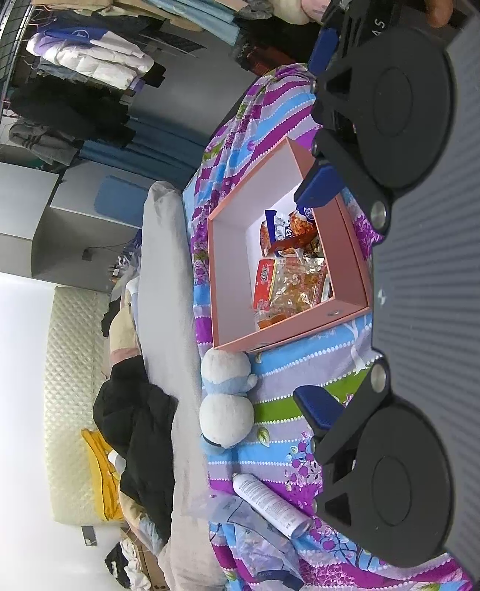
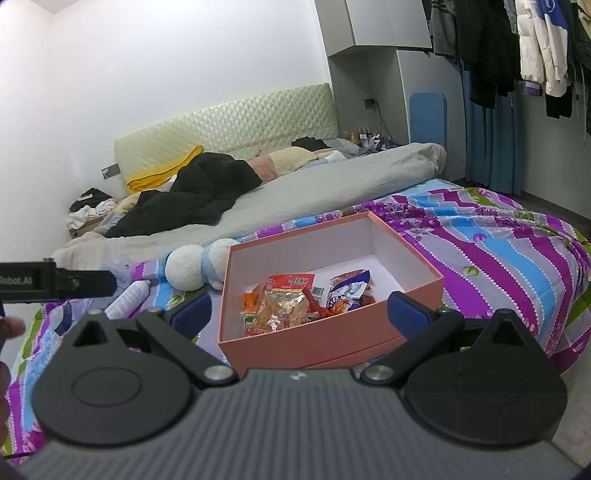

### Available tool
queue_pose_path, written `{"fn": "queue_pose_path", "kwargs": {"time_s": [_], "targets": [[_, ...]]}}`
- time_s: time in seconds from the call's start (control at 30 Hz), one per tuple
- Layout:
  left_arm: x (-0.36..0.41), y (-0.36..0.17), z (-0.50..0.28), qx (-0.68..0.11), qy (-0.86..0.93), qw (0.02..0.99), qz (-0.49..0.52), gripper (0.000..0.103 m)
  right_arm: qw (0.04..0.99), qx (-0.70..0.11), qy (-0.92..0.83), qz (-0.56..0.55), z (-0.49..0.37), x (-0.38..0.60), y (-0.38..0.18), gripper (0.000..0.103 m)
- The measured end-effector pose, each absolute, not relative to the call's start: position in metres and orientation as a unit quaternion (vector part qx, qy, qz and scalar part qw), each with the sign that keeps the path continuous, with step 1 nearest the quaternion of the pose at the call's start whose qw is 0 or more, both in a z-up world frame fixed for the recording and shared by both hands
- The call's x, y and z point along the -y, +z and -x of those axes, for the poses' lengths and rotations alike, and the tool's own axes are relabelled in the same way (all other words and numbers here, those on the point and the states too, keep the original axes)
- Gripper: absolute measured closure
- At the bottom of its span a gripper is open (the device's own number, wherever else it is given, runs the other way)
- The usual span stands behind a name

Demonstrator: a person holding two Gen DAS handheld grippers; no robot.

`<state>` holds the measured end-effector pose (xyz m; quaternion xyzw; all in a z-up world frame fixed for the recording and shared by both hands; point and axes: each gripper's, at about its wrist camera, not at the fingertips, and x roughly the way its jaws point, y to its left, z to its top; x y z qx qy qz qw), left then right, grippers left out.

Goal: Organize snacks

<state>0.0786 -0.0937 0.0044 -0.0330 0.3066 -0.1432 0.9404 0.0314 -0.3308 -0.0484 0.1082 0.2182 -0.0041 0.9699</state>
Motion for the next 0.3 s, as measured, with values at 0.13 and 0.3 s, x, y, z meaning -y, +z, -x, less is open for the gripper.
{"fn": "queue_pose_path", "kwargs": {"time_s": [0.13,0.3], "targets": [[0.0938,0.0037,-0.0794,-0.306,-0.145,0.94,0.036,0.0,0.97,-0.218,-0.004,-0.107,-0.0314,0.3304,-0.0485,0.0],[0.0936,0.0038,-0.0791,-0.307,-0.146,0.94,0.035,0.0,0.97,-0.217,-0.004,-0.106,-0.0318,0.3306,-0.0481,0.0]]}}
